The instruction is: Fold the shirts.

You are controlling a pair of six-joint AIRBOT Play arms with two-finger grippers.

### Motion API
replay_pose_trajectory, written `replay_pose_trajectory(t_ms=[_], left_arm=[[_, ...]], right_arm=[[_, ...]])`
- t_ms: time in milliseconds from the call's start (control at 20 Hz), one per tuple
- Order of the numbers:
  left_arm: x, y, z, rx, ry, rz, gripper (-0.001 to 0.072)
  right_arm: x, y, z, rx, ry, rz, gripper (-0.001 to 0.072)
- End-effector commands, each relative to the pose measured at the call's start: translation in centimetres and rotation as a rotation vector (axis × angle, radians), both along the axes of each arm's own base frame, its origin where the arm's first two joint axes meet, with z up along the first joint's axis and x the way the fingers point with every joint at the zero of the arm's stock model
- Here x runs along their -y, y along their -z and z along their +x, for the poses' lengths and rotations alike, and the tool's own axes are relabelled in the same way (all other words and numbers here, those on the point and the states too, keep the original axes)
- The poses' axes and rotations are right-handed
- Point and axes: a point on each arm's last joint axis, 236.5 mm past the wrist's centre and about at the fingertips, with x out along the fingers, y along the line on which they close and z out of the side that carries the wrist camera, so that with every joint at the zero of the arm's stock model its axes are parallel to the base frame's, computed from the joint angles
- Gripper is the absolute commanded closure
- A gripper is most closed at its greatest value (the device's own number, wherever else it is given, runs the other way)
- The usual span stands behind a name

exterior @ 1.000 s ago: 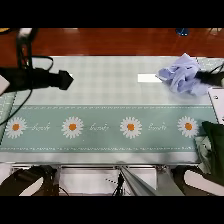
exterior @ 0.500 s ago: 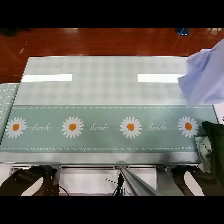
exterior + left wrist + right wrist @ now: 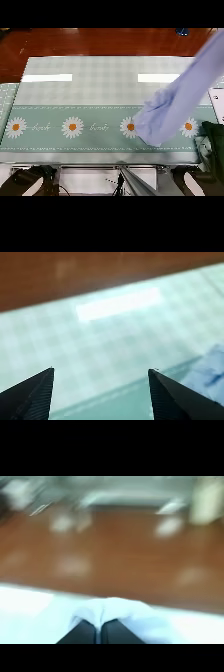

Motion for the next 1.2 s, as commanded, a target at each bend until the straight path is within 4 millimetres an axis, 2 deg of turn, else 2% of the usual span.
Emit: replay_pose_trajectory(t_ms=[0,150,250,300,350,400,450,500,550,600,650,700,800,900,950,1050,1150], left_arm=[[0.0,3.8,-0.8,-0.134,0.017,0.052,0.0004],[0.0,5.5,-0.6,-0.178,0.018,0.068,0.0012],[-0.1,7.1,-1.0,-0.234,0.022,0.093,0.0012],[-0.4,8.0,-1.3,-0.267,0.02,0.112,0.0012],[-0.7,9.1,-1.5,-0.304,0.014,0.135,0.0012],[-1.2,10.1,-1.6,-0.334,0.002,0.159,0.0012],[-1.7,11.1,-1.6,-0.359,-0.013,0.182,0.0012],[-1.9,12.0,-1.5,-0.378,-0.021,0.196,0.0012],[-2.0,13.0,-1.4,-0.403,-0.023,0.207,0.0012],[-2.0,14.1,-1.4,-0.429,-0.022,0.215,0.0012],[-2.0,15.5,-1.3,-0.461,-0.022,0.224,0.0012],[-2.0,16.9,-1.3,-0.491,-0.021,0.233,0.0011],[-1.9,20.2,-1.0,-0.544,-0.023,0.246,0.0011],[-1.7,24.2,-0.7,-0.598,-0.026,0.251,0.0009],[-1.7,26.4,-0.7,-0.628,-0.029,0.257,0.0008],[-1.9,30.2,-0.8,-0.664,-0.041,0.262,-0.0005],[-2.3,32.8,-0.4,-0.68,-0.071,0.245,-0.0008]], right_arm=[[-9.8,5.7,1.2,-0.19,-0.301,0.017,0.0702],[-21.5,11.8,1.7,-0.285,-0.505,-0.034,0.0702],[-29.4,15.9,0.4,-0.324,-0.625,-0.035,0.0701],[-32.7,18.1,-0.6,-0.342,-0.673,-0.048,0.0701],[-34.8,20.1,-1.3,-0.358,-0.703,-0.067,0.07],[-36.0,21.9,-1.7,-0.367,-0.719,-0.107,0.0679],[-36.2,23.3,-1.6,-0.372,-0.718,-0.151,0.0513],[-35.5,24.0,-1.1,-0.375,-0.707,-0.195,0.0258],[-34.0,24.3,-0.3,-0.378,-0.682,-0.241,0.0206],[-31.6,24.1,1.0,-0.378,-0.633,-0.29,0.0206],[-28.1,23.6,2.7,-0.376,-0.55,-0.352,0.0206],[-24.1,22.8,4.3,-0.368,-0.467,-0.426,0.0206],[-14.5,21.0,6.9,-0.381,-0.264,-0.572,0.0205],[-5.0,19.7,8.0,-0.446,-0.076,-0.613,0.0203],[-0.8,19.5,8.1,-0.489,0.003,-0.59,0.0203],[5.9,19.7,8.0,-0.572,0.132,-0.453,0.018],[10.0,20.1,7.9,-0.616,0.199,-0.22,0.017]])
